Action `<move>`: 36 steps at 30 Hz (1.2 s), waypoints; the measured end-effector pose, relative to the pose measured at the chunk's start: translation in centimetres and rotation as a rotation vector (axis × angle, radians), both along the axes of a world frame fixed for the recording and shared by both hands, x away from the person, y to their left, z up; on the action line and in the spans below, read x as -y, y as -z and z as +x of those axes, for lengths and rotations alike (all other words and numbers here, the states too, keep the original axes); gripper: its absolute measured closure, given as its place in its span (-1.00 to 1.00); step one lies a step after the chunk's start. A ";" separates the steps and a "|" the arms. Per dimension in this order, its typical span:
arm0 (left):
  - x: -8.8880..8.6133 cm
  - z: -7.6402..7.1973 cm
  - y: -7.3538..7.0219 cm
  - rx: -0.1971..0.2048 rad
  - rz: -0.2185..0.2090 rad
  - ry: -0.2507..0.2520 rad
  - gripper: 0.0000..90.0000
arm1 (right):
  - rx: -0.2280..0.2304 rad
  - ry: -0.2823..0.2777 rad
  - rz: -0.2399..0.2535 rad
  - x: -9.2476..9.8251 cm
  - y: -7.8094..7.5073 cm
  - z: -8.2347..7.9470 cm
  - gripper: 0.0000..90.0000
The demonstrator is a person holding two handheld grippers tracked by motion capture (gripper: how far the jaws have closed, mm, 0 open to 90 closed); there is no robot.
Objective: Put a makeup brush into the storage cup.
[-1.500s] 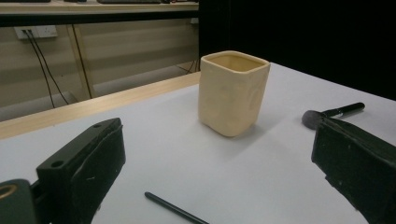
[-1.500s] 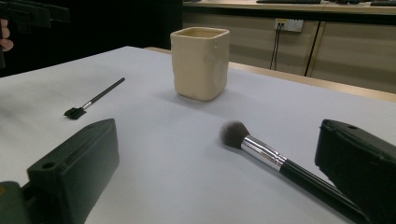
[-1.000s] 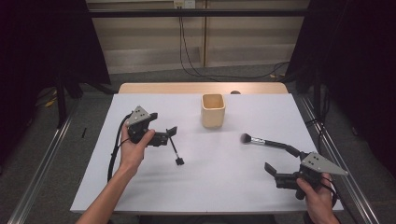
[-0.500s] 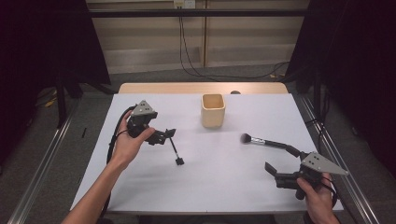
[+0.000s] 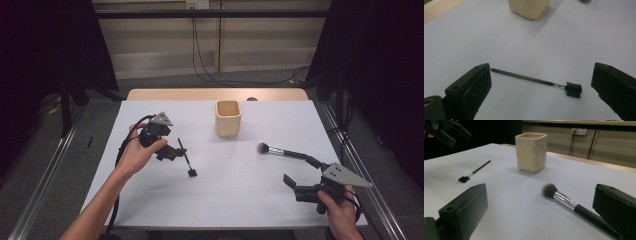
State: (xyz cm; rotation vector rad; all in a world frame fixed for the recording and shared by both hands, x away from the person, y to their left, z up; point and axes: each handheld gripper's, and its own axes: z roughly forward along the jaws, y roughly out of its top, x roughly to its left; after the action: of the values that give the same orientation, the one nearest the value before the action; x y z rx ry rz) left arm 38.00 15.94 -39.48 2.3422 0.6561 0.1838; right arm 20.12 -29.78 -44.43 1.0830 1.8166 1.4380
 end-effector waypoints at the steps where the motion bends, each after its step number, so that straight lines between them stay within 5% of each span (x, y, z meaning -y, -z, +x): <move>1: 0.1 0.0 0.1 -0.010 0.004 -0.004 -0.93 | 0.000 -0.001 0.000 0.0 0.0 0.0 -1.00; 5: 0.2 0.0 0.1 -0.022 0.079 0.081 -0.92 | 0.001 -0.001 -0.001 0.0 0.0 0.0 -1.00; 6: 0.4 -0.2 0.2 -0.038 0.056 0.053 -0.92 | 0.001 -0.001 -0.001 0.0 0.0 0.0 -1.00; 11: 0.9 0.3 0.3 -0.129 0.144 0.140 -0.88 | -0.001 -0.005 -0.005 0.0 0.0 0.0 -1.00; 16: 1.3 0.4 0.6 -0.154 0.194 0.163 -0.88 | -0.008 -0.003 -0.005 0.0 0.0 0.0 -1.00; 23: 1.4 0.5 1.0 -0.126 0.258 0.254 -0.88 | -0.009 -0.005 -0.006 -0.1 0.0 0.0 -1.00; 36: 2.4 2.1 2.1 -0.133 0.280 0.399 -0.90 | -0.012 -0.008 -0.016 -0.1 0.1 0.0 -1.00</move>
State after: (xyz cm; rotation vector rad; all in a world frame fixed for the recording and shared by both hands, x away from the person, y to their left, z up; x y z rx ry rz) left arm 40.06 13.49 -41.60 2.7181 0.2205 -0.0657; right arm 20.17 -29.67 -44.55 1.0805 1.8396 1.4220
